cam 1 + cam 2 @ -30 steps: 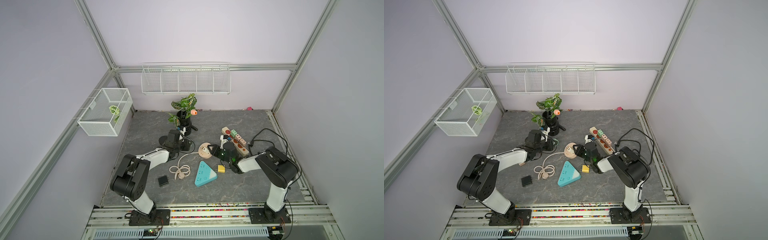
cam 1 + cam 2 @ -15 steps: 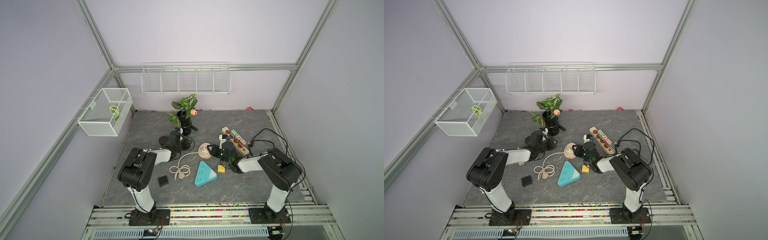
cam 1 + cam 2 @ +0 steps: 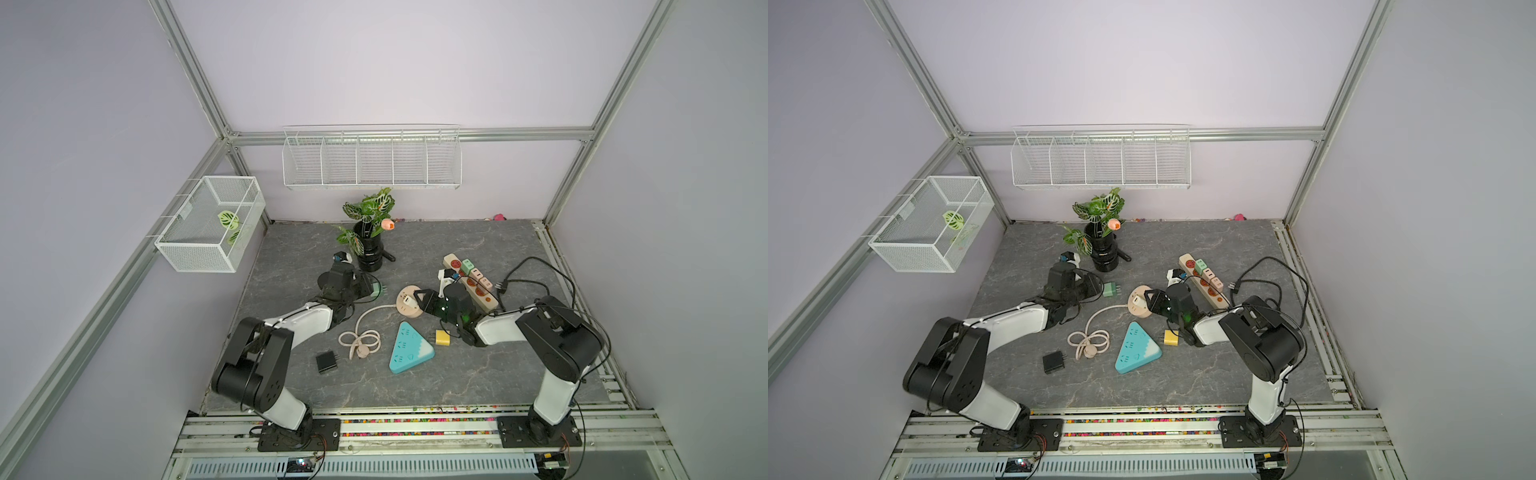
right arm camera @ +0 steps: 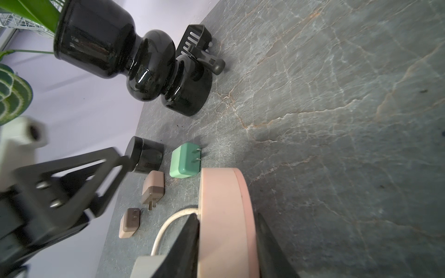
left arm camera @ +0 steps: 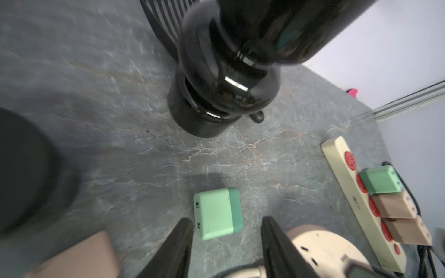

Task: Pull the plug off the socket
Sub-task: Place the plug at the center of the board, then remove the plug from the socket.

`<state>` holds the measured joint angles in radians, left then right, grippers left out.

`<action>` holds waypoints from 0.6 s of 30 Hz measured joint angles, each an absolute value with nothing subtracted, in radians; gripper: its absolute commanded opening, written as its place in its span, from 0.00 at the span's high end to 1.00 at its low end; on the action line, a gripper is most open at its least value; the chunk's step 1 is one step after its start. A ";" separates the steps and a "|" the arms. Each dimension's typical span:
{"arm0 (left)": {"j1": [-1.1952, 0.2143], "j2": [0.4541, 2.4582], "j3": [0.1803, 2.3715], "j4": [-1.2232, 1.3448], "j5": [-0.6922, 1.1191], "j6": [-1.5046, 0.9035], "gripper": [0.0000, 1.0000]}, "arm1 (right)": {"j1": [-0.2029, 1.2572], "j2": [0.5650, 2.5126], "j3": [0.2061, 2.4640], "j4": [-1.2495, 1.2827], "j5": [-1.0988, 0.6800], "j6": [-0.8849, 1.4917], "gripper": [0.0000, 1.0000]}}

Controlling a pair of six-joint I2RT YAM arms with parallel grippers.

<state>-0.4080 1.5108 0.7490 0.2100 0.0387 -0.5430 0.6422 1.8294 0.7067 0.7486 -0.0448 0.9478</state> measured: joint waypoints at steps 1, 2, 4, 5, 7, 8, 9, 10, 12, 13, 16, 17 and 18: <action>-0.413 1.487 0.748 0.201 0.041 -0.522 0.51 | 0.643 1.829 0.707 0.748 -0.045 0.948 1.00; -0.423 1.464 0.748 0.192 0.048 -0.495 0.51 | 0.644 1.829 0.707 0.748 -0.044 0.948 1.00; -0.451 1.430 0.749 0.178 0.074 -0.439 0.51 | 0.645 1.829 0.707 0.748 -0.040 0.948 1.00; -0.469 1.418 0.749 0.173 0.094 -0.411 0.49 | 0.647 1.829 0.708 0.748 -0.036 0.948 1.00; -0.496 1.404 0.746 0.173 0.147 -0.369 0.47 | 0.649 1.829 0.709 0.748 -0.032 0.948 1.00; -0.506 1.400 0.742 0.181 0.175 -0.353 0.46 | 0.649 1.829 0.709 0.748 -0.030 0.948 1.00; -0.513 1.398 0.734 0.194 0.206 -0.334 0.46 | 0.651 1.829 0.710 0.748 -0.028 0.948 1.00; -0.517 1.397 0.727 0.203 0.229 -0.319 0.46 | 0.652 1.829 0.711 0.747 -0.025 0.948 1.00; -0.525 1.405 0.718 0.213 0.277 -0.286 0.46 | 0.655 1.829 0.713 0.745 -0.021 0.948 1.00; -0.529 1.413 0.718 0.216 0.295 -0.273 0.46 | 0.656 1.829 0.715 0.743 -0.019 0.948 1.00; -0.543 1.457 0.718 0.238 0.350 -0.234 0.46 | 0.661 1.829 0.720 0.737 -0.014 0.946 1.00; -0.546 1.478 0.718 0.244 0.369 -0.222 0.47 | 0.662 1.829 0.721 0.736 -0.011 0.944 1.00; -0.550 1.497 0.718 0.248 0.387 -0.212 0.47 | 0.662 1.829 0.722 0.734 -0.010 0.944 1.00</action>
